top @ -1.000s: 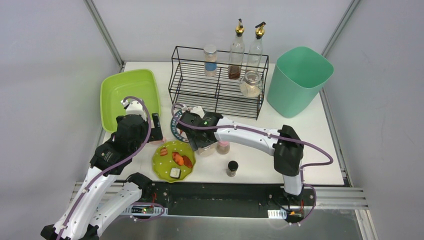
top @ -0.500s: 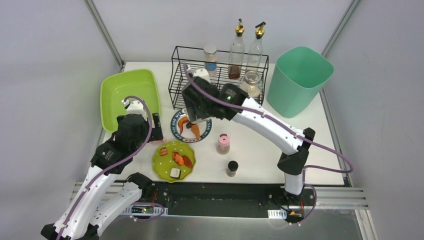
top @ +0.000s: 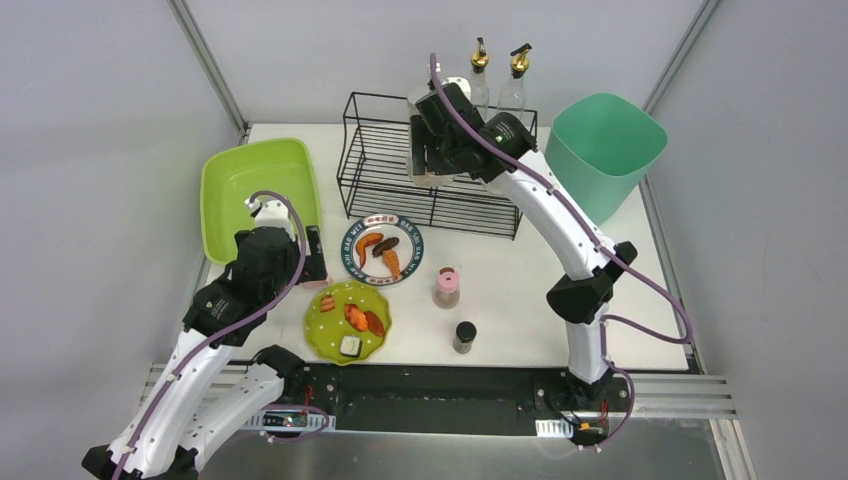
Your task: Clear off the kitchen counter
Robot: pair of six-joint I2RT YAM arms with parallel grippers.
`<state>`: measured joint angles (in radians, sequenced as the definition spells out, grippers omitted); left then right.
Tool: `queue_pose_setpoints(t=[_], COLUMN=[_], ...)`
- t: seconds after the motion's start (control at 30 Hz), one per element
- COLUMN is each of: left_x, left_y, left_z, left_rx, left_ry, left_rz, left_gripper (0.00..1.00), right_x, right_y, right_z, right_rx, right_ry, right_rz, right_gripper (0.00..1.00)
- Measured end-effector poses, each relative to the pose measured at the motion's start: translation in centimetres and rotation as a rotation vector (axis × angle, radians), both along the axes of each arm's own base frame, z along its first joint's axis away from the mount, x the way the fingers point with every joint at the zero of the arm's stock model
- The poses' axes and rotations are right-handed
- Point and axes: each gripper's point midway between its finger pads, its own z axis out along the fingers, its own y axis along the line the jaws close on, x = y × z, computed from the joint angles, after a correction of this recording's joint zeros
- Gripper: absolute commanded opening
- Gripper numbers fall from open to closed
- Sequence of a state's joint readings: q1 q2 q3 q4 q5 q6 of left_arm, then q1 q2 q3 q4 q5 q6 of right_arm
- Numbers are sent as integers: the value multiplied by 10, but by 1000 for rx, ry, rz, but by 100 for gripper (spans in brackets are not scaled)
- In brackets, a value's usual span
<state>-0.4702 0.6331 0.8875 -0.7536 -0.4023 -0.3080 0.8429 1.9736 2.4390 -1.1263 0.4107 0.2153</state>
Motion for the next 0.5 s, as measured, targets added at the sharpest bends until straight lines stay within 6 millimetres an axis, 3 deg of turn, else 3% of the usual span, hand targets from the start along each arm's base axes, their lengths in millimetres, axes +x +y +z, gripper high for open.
queue_pose_setpoints(t=[0.23,0.5], left_x=[0,0], left_y=[0,0], left_z=[-1,-1], left_rx=[2,2], left_ry=[4,4], left_rz=[0,0], left_gripper=[99,99], right_x=[27,57], right_y=[-1,-27], right_z=[-17,-38], right_rx=[-4,-16], right_ry=[6,48], right_rz=[-32,-110], right_gripper=[20,20])
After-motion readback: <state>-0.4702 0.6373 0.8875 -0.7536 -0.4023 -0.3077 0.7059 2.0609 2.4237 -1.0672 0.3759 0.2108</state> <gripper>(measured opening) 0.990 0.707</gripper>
